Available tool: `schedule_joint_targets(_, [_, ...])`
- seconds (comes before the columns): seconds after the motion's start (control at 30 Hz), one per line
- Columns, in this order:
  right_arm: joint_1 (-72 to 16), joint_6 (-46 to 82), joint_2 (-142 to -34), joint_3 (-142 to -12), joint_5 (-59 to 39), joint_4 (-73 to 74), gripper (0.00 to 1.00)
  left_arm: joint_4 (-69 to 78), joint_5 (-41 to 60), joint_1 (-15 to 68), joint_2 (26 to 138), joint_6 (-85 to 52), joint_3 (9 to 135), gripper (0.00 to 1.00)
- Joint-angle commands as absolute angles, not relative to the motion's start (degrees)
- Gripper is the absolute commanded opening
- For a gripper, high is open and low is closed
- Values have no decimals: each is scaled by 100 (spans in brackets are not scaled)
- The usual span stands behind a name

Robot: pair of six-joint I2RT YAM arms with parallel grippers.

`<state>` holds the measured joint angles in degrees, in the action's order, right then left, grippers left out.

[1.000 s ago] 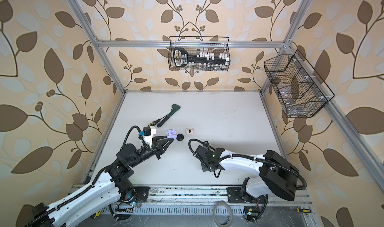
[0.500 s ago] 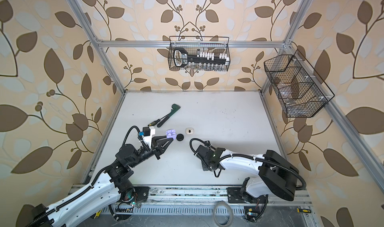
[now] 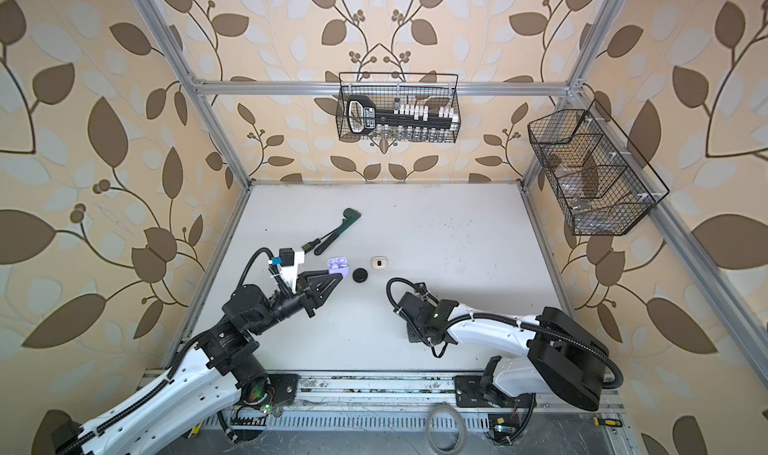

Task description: Insert the wireless bluetooth earbuds into the charging case

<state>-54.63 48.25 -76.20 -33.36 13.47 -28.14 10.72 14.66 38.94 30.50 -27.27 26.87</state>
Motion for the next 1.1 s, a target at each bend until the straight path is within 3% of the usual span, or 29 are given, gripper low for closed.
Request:
schedule_joint_targets(0.0, [-5501, 4939, -7648, -3159, 1240, -2825, 26, 583, 1677, 3887, 2816, -3326, 3467, 0])
schedule_joint_targets(0.47, [-5504, 5128, -7640, -3016, 1112, -2627, 23, 675, 1699, 3886, 2690, -3599, 3587, 0])
schedule_joint_targets(0.7, [-5589, 5197, -7771, -2980, 1064, -2487, 21, 27, 1561, 3885, 2988, -3621, 3999, 0])
schedule_joint_targets(0.93, [-5669, 5351, -7707, -2977, 1372, -2788, 19, 242, 876, 3889, 2874, -3161, 3429, 0])
schedule_joint_targets(1.07, [-5797, 5478, -7579, -2973, 1538, -2958, 25, 782, 1034, 3885, 2944, -2960, 3023, 0])
